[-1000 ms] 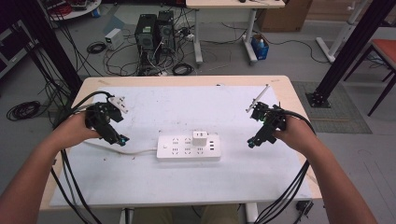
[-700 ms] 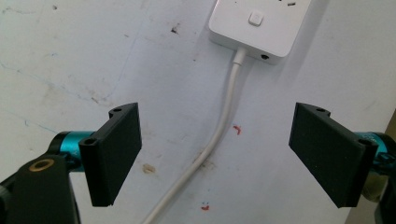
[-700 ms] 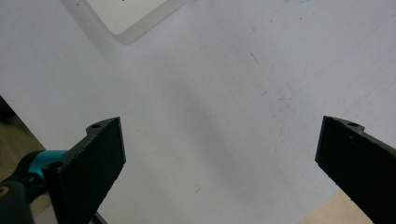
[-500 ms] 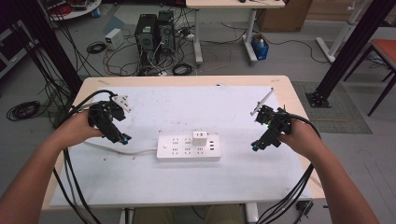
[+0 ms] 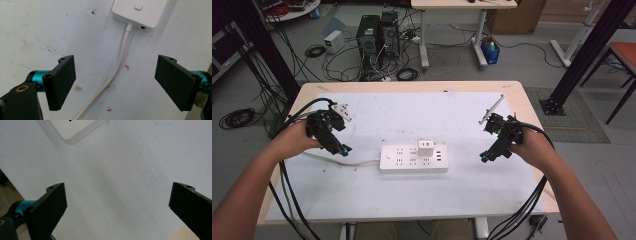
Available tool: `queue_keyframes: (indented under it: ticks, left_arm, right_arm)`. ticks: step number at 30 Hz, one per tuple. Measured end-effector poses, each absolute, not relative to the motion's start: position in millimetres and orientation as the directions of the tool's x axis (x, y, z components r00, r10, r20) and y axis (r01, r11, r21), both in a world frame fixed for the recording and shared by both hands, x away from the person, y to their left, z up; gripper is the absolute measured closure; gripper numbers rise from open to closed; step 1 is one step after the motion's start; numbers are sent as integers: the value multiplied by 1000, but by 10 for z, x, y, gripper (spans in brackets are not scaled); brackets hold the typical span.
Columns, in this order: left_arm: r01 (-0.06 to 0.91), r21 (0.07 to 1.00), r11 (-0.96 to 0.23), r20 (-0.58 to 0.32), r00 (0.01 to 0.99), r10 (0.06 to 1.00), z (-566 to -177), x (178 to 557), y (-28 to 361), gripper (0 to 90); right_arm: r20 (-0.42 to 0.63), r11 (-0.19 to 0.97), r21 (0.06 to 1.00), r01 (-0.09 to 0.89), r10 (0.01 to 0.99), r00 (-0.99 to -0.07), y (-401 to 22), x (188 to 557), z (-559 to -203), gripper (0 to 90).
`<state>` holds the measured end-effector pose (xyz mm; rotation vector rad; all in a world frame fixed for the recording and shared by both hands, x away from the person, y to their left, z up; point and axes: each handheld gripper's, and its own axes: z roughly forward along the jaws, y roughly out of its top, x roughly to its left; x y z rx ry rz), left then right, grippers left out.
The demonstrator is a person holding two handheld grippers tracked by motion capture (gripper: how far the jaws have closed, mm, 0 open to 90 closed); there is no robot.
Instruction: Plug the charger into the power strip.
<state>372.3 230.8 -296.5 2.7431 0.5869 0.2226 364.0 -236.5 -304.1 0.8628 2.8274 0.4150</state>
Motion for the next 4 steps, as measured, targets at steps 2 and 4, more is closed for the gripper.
queue_keyframes:
  ticks: [2, 4]
  left_arm:
    - [371, 346, -862, 87, 902, 423, -2970, 3729, 2313, 171]
    - [379, 355, -855, 83, 898, 433, -2982, 3732, 2317, 171]
  right_arm:
    - [-67, 792, 312, 524, 569, -820, -2375, 3626, -3042, 9]
    - [-61, 787, 320, 527, 573, -817, -2396, 3621, -3052, 9]
